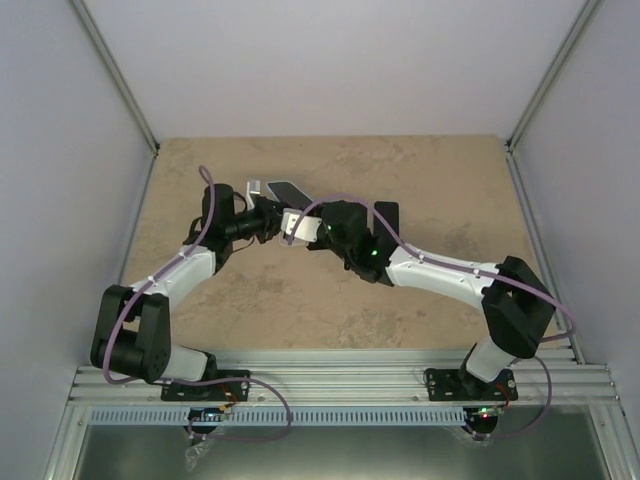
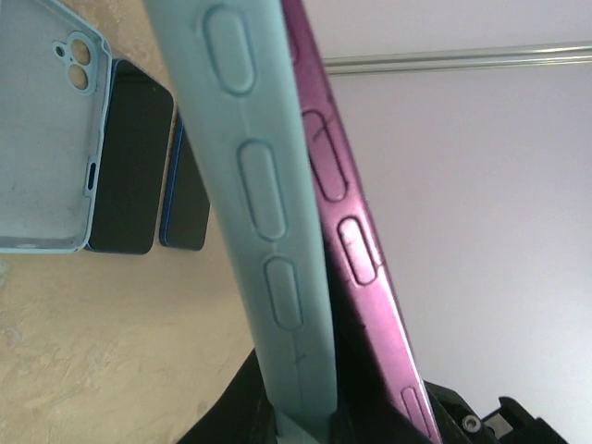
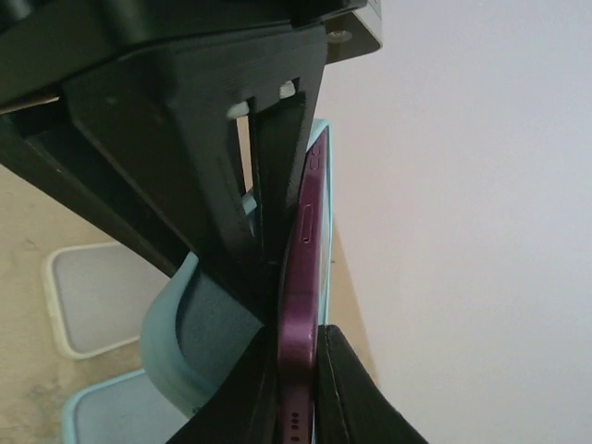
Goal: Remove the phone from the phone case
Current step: Remove the phone case from the phone, then place the phone at the center of the board.
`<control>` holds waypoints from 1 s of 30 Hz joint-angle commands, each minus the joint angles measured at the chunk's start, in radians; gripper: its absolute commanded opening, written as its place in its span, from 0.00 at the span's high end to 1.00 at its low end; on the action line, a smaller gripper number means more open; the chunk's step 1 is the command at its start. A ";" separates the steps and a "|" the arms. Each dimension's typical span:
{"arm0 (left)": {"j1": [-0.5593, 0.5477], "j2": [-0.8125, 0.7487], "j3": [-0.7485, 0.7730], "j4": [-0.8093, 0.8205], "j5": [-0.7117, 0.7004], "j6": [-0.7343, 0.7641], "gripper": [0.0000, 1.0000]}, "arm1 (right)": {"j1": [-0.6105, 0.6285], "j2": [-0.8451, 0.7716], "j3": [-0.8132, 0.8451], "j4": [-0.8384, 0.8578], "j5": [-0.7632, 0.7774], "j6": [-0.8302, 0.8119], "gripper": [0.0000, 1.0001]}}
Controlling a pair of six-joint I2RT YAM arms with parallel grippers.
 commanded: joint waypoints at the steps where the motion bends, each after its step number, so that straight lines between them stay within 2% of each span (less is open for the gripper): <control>1: -0.010 -0.015 0.016 -0.045 0.078 0.102 1.00 | -0.083 -0.054 0.091 -0.161 -0.075 0.157 1.00; 9: -0.010 0.004 0.020 -0.100 0.030 0.145 1.00 | -0.132 -0.097 0.164 -0.288 -0.190 0.275 0.99; 20: -0.010 -0.003 0.024 -0.104 0.039 0.160 1.00 | -0.155 -0.088 0.172 -0.299 -0.229 0.290 1.00; 30: -0.010 -0.002 0.066 -0.208 -0.011 0.277 1.00 | -0.318 -0.170 0.215 -0.437 -0.571 0.489 0.99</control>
